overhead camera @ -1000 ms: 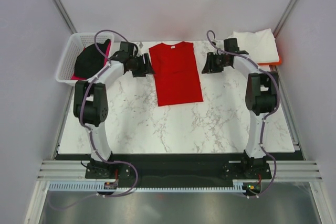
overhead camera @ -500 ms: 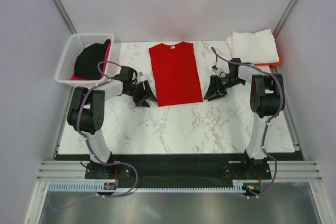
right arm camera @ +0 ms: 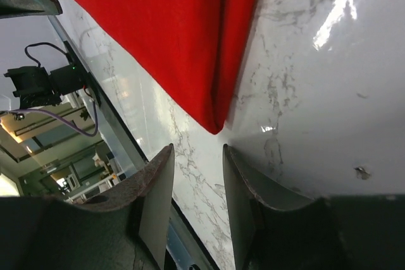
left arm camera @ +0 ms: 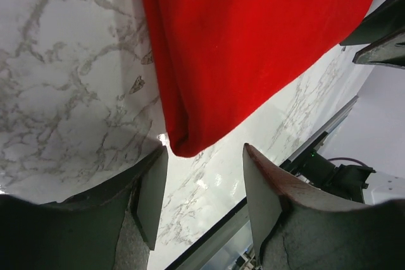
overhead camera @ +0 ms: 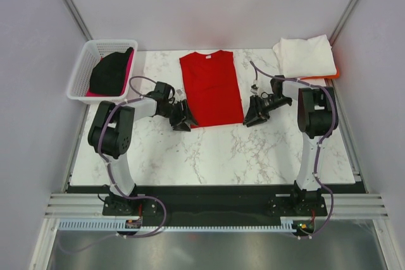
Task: Fold and stack the t-shirts
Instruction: Fold the tshirt
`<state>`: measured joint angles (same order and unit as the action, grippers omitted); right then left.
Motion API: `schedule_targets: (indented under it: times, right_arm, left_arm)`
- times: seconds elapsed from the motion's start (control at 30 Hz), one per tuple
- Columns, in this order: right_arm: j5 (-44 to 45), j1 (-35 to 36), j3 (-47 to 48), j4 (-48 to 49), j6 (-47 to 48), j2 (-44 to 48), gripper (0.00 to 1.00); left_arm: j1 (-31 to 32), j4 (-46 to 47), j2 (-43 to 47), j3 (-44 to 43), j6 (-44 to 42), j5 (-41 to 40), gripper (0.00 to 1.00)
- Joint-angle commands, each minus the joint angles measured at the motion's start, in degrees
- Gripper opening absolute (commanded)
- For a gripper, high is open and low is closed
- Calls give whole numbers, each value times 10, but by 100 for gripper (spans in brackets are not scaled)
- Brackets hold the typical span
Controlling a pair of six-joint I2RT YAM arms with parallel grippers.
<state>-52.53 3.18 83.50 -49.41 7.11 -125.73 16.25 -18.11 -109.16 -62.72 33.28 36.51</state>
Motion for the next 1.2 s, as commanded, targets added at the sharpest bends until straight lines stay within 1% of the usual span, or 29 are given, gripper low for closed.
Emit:
schedule_targets:
  times: [0.0, 0.3, 0.43, 0.5, 0.67, 0.73, 0.83, 1.0, 1.03, 1.1, 1.13, 1.17]
  right_arm:
    - [-8, 14, 19, 5, 18, -21, 45]
    - [3, 18, 45, 20, 3, -40, 42]
    - [16, 17, 47, 40, -12, -45, 41]
    - [19, 17, 47, 48, -18, -48, 40]
    - [17, 17, 46, 64, -33, -57, 38]
    - [19, 18, 45, 70, -39, -59, 34]
    - [31, 17, 45, 74, -40, -60, 36]
    - [40, 10, 34, 70, -40, -46, 40]
    - [44, 6, 31, 68, -40, -43, 40]
    - [55, 4, 28, 68, -45, -44, 41]
    - [59, 2, 28, 69, -46, -49, 41]
    - [64, 2, 29, 69, -47, -50, 41]
  left_arm:
    - [2, 14, -15, -16, 20, 8, 58]
    - [3, 14, -27, -32, 18, 6, 54]
    - [2, 13, -29, -35, 18, 8, 49]
    - [2, 11, -29, -35, 16, 8, 49]
    - [2, 8, -26, -31, 14, 8, 42]
    - [2, 7, -25, -32, 9, 7, 37]
    - [2, 1, -24, -36, 4, 3, 32]
    - [0, -8, -18, -39, -4, -2, 28]
    - [0, -8, -18, -38, -4, -2, 22]
    - [0, -6, -17, -37, -6, 1, 16]
    - [-1, -5, -15, -35, -7, 2, 5]
    - [-2, -5, -13, -34, -8, 1, 2]
